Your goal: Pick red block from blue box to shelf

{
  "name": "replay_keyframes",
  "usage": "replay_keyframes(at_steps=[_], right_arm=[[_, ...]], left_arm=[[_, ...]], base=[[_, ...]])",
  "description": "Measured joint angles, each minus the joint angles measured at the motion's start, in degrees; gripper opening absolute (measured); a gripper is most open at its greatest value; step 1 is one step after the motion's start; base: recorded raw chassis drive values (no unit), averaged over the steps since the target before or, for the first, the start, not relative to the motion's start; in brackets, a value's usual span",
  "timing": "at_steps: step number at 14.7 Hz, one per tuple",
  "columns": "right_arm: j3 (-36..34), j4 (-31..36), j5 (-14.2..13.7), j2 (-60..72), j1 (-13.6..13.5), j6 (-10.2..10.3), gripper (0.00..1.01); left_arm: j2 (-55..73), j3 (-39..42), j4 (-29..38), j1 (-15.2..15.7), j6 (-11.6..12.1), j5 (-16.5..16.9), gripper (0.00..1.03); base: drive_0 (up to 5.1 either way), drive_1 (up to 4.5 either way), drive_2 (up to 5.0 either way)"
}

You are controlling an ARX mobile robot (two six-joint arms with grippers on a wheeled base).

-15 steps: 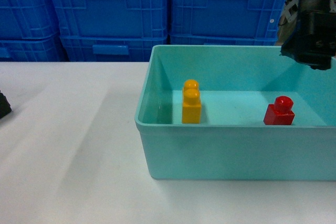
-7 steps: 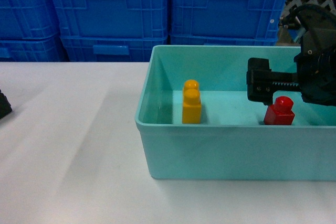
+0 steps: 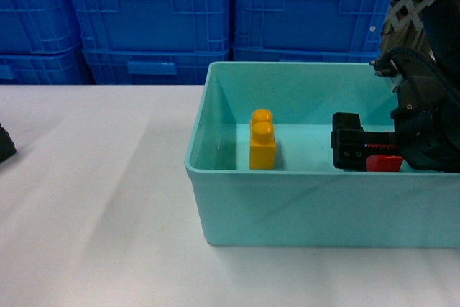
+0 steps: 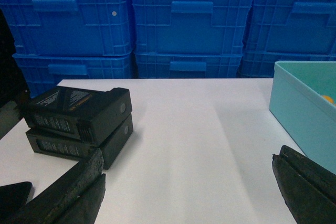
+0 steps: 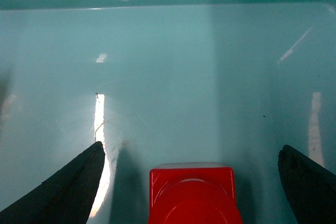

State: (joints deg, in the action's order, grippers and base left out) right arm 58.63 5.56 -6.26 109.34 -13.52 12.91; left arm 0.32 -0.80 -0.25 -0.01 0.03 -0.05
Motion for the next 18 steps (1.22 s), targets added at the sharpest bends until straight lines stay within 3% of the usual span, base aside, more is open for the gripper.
replay_keyframes(at_steps=[7,10,11,12,13,14,15,18], right_arm=[[0.87,1.86,-2.08,2.71,-0.76,-1.18,0.97],[0.85,4.52,-2.49,3.89,-1.01,-2.12,0.68],[0.15,6.43,-2.45,4.52,-1.09,-2.34,0.39],[-1.6,9.7,-1.99,3.96,-0.98,-3.74,0.29],[-4.94,13.33,0.37,0.07,-0.28,-6.97,0.29],[-5.03,10.82,8.15,-13.22,3.23,-8.11,0.29],[-4.52,14.43,10.8,-24.94,10.47,-12.76,0.29],[-14.53,22.86,10.12,-32.41,17.18,-15.85,0.29]], left_arm=[[0.0,0.0,0.02,0.0,0.0,0.0,0.98],[0.0,0.0,0.0,0.0,0.0,0.02,0.98],[0.0,0.0,0.0,0.0,0.0,0.0,0.98],[0.0,0.0,0.0,0.0,0.0,0.0,0.98],[0.0,0.0,0.0,0.0,0.0,0.02,0.98],[0.0,0.0,0.0,0.0,0.0,0.0,0.98],[0.0,0.0,0.0,0.0,0.0,0.02,0.98],[0.0,0.0,0.0,0.0,0.0,0.0,0.98]], base=[[0.0,0.0,0.0],[0.0,0.0,0.0],[0.0,0.0,0.0],[0.0,0.0,0.0],[0.0,0.0,0.0],[0.0,0.0,0.0],[0.0,0.0,0.0],[0.0,0.0,0.0]])
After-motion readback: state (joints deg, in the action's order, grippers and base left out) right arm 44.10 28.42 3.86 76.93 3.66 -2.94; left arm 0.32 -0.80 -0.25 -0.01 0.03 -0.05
